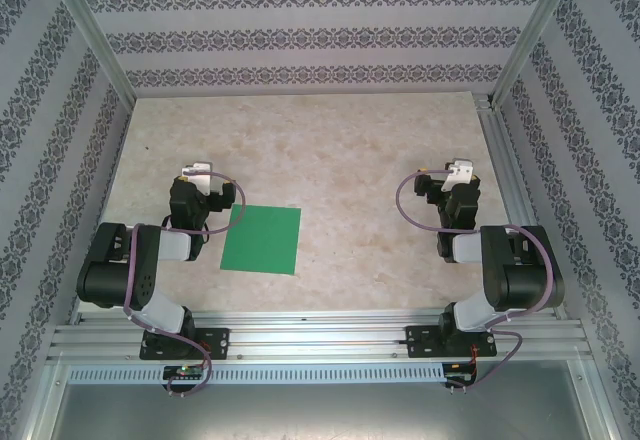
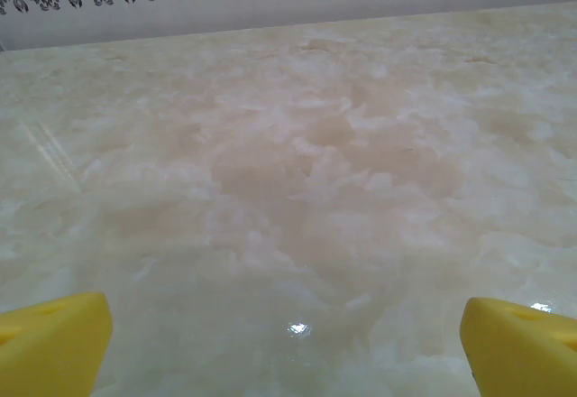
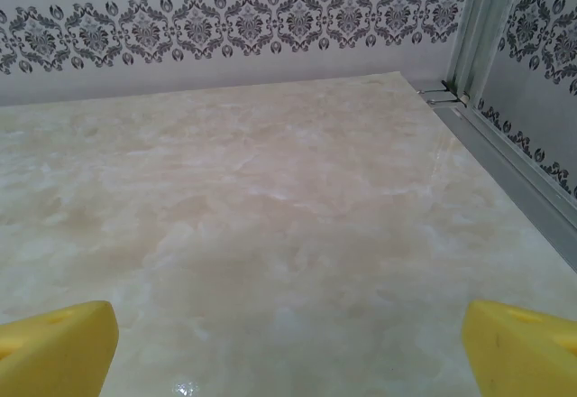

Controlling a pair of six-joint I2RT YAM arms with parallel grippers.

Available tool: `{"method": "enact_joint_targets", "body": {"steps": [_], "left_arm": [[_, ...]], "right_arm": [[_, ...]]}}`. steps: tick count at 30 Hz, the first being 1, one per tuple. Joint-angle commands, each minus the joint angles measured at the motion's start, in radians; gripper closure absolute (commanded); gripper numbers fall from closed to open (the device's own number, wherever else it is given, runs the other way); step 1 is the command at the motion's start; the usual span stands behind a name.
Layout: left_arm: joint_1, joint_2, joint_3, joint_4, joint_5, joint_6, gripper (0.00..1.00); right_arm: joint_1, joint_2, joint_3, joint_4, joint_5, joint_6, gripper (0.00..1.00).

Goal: Fold a paper plane with a square sheet of paper (fold left side to right side)

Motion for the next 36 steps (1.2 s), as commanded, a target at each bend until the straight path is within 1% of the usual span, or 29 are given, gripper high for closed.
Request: {"method": "enact_joint_targets", "body": {"steps": [1, 10, 13, 25, 27, 28, 29, 31, 33, 36], "left_arm": [[0.002, -0.005, 0.017, -0.008, 0.012, 0.010, 0.00], [0.002, -0.005, 0.018, -0.008, 0.012, 0.010, 0.00], [0.002, -0.005, 0.018, -0.009, 0.012, 0.010, 0.00], [0.002, -0.005, 0.018, -0.009, 0.012, 0.010, 0.00], [0.002, -0.015, 0.019, -0.014, -0.003, 0.003, 0.00], [0.002, -0.041, 0.029, -0.050, -0.012, 0.000, 0.00], [0.002, -0.086, 0.051, -0.124, -0.020, -0.006, 0.00], [0.003, -0.180, 0.116, -0.328, -0.049, -0.015, 0.00], [0.002, -0.280, 0.172, -0.503, -0.061, -0.035, 0.00], [0.002, -0.413, 0.273, -0.788, -0.086, -0.167, 0.00]], "right_arm": [[0.005, 0.002, 0.016, 0.032, -0.022, -0.012, 0.02], [0.004, 0.003, 0.017, 0.030, -0.022, -0.012, 0.02], [-0.021, 0.004, 0.019, 0.027, -0.071, 0.009, 0.02], [-0.023, 0.004, 0.019, 0.028, -0.073, 0.010, 0.02], [-0.023, 0.004, 0.019, 0.029, -0.072, 0.010, 0.02], [-0.024, 0.003, 0.016, 0.032, -0.072, 0.009, 0.02], [-0.023, 0.002, 0.014, 0.036, -0.067, 0.010, 0.02], [-0.023, -0.010, 0.011, 0.036, -0.042, 0.021, 0.02], [-0.024, -0.059, 0.011, -0.005, -0.030, 0.021, 0.02], [-0.021, -0.195, 0.065, -0.239, -0.009, 0.032, 0.02]]}}
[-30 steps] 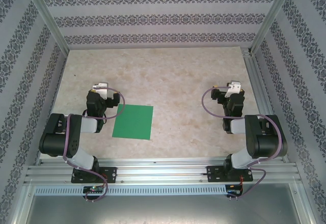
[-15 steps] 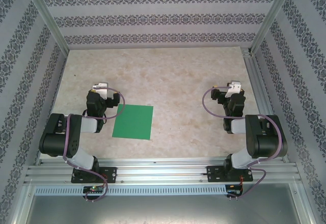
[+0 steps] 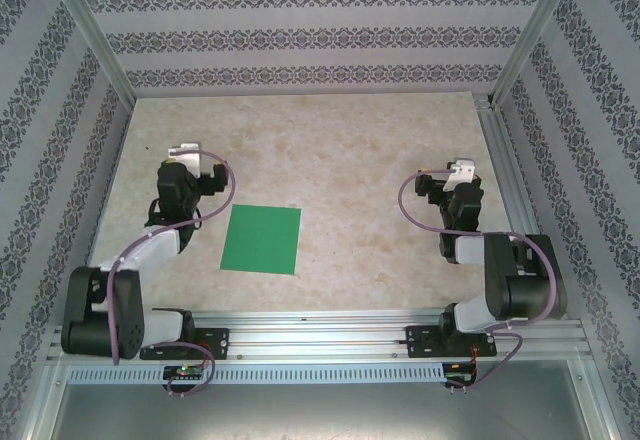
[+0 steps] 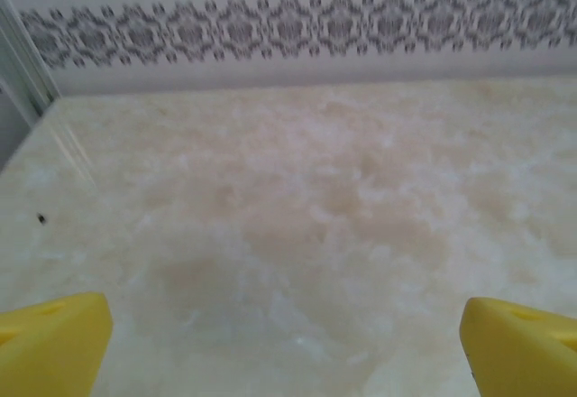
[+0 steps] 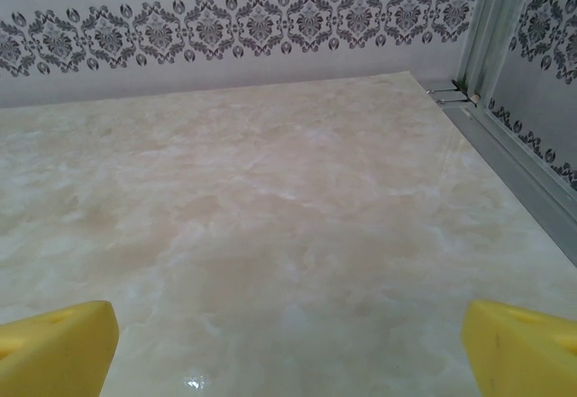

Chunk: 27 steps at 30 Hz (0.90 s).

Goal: Fold a paper plane with a square sheet of paper (fold left side to right side)

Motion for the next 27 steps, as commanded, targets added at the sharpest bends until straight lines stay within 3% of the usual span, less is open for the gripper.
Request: {"method": "enact_joint_targets", "body": {"steps": [1, 3, 8, 10, 13, 17, 20, 27], "left_arm": [[0.002, -0.125, 0.126, -0.419, -0.041, -0.175, 0.00], [0.003, -0.160, 0.188, -0.614, -0.006, -0.293, 0.00], [0.001, -0.151, 0.208, -0.883, 0.274, -0.485, 0.00], [0.001, -0.143, 0.176, -0.924, 0.363, -0.512, 0.00], [-0.016, -0.171, 0.079, -0.904, 0.490, -0.563, 0.00], [-0.031, -0.274, -0.067, -0.826, 0.572, -0.658, 0.06], [-0.037, -0.322, -0.123, -0.807, 0.589, -0.680, 0.13], [-0.060, -0.289, -0.161, -0.777, 0.636, -0.663, 0.22]], "right_arm": [[-0.004, -0.164, 0.083, -0.244, 0.042, 0.049, 0.02], [-0.002, -0.253, 0.130, -0.398, 0.033, 0.116, 0.02], [0.079, -0.351, 0.301, -0.821, -0.121, 0.281, 0.02], [0.176, -0.344, 0.363, -0.950, -0.151, 0.298, 0.02], [0.375, -0.294, 0.442, -1.094, -0.090, 0.324, 0.02], [0.617, -0.145, 0.518, -1.124, 0.014, 0.399, 0.02], [0.729, -0.001, 0.596, -1.114, 0.015, 0.451, 0.04], [0.828, 0.249, 0.753, -1.125, -0.006, 0.506, 0.09]]}}
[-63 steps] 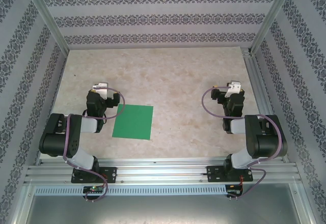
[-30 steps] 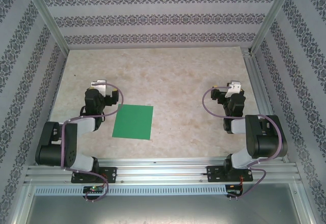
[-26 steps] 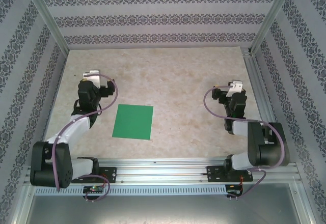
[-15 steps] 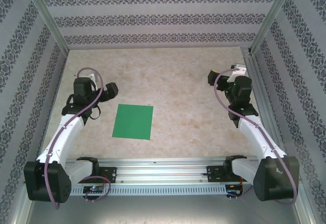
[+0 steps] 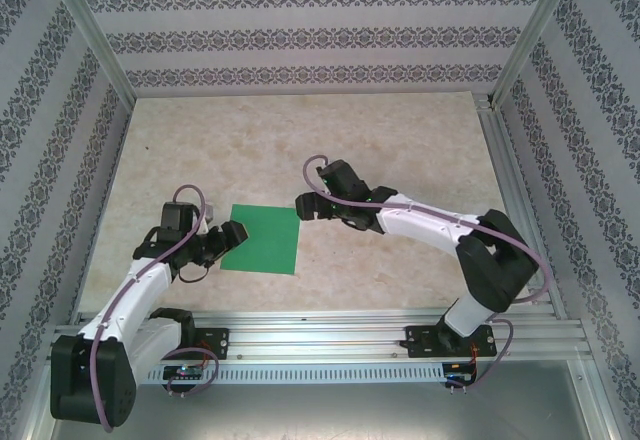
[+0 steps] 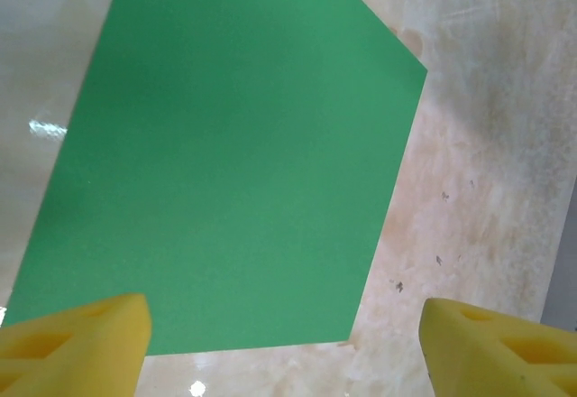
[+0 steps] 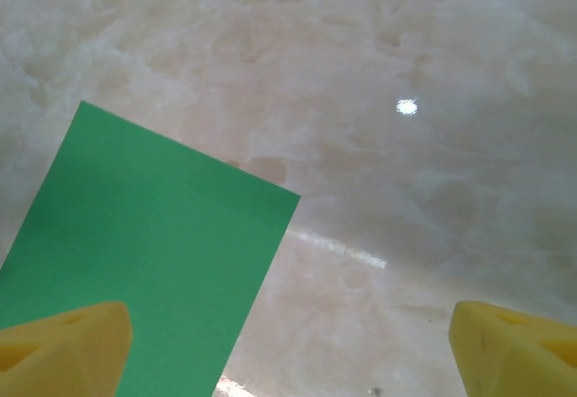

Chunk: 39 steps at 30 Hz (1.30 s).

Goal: Fold a paper plane with a square sheet of paper (fold left side to right side)

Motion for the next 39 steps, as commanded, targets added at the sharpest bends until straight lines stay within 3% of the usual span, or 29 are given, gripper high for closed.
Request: {"method": "enact_joint_targets", "body": {"steps": [1, 8, 21, 39], "left_arm": [[-0.021, 0.014, -0.015, 0.048, 0.049, -0.012, 0.22], [-0.052, 0.091, -0.005, 0.141, 0.085, -0.030, 0.23], [-0.115, 0.250, -0.006, 0.231, 0.007, -0.046, 0.18], [-0.213, 0.344, 0.034, 0.233, -0.097, -0.046, 0.15]], "right_arm": [[0.016, 0.063, 0.066, -0.027, 0.024, 0.048, 0.09], [0.021, 0.235, 0.183, -0.035, 0.026, 0.038, 0.09], [0.036, 0.415, 0.360, -0.100, 0.031, 0.027, 0.11], [0.089, 0.426, 0.314, -0.075, -0.120, 0.122, 0.18]]}}
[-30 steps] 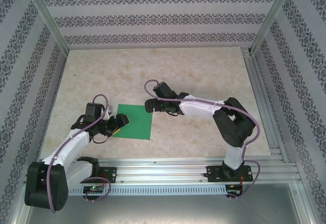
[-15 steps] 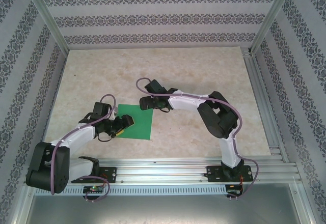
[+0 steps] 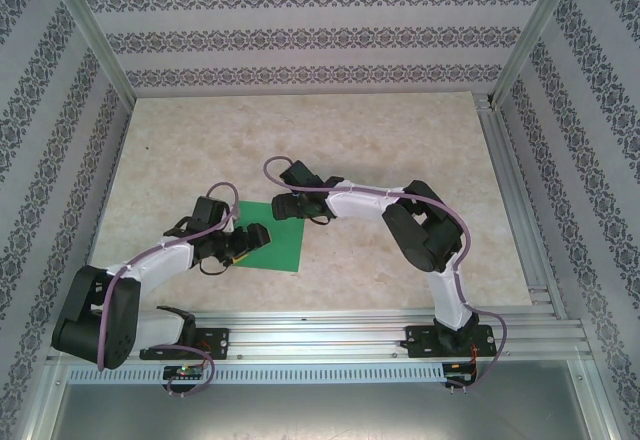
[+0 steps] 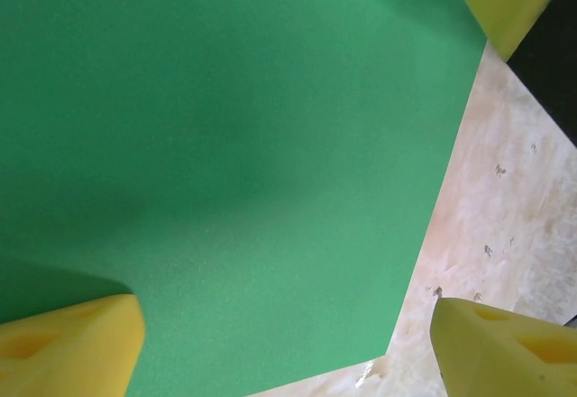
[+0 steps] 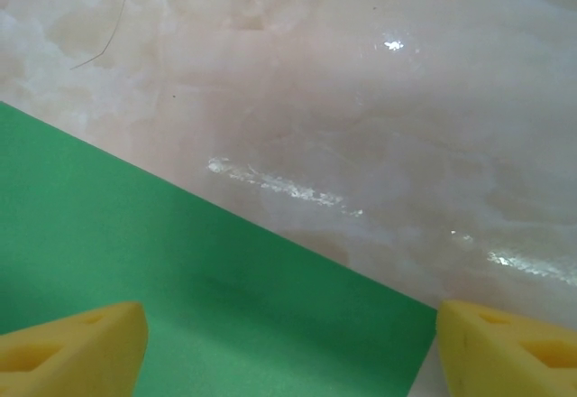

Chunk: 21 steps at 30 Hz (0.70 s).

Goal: Fold a paper plane with a square sheet of paper (fold left side to right side)

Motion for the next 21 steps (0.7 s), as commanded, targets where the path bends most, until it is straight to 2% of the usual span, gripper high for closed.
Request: {"method": "enact_joint_targets", "body": {"steps": [1, 7, 10, 21], "left_arm": [[-0.025, 0.028, 0.006, 0.009, -0.055, -0.010, 0.15], [-0.045, 0.024, 0.006, 0.026, -0.072, -0.028, 0.15], [-0.051, 0.026, 0.005, 0.026, -0.076, -0.030, 0.15], [-0.056, -0.009, 0.037, 0.004, -0.064, -0.013, 0.14]], "right_arm": [[0.042, 0.000, -0.026, 0.003, -0.131, 0.045, 0.18], [0.056, -0.026, -0.044, 0.016, -0.162, 0.060, 0.22], [0.056, -0.042, -0.052, 0.019, -0.164, 0.056, 0.27], [0.013, -0.122, -0.105, 0.082, -0.200, 0.013, 0.69]]}}
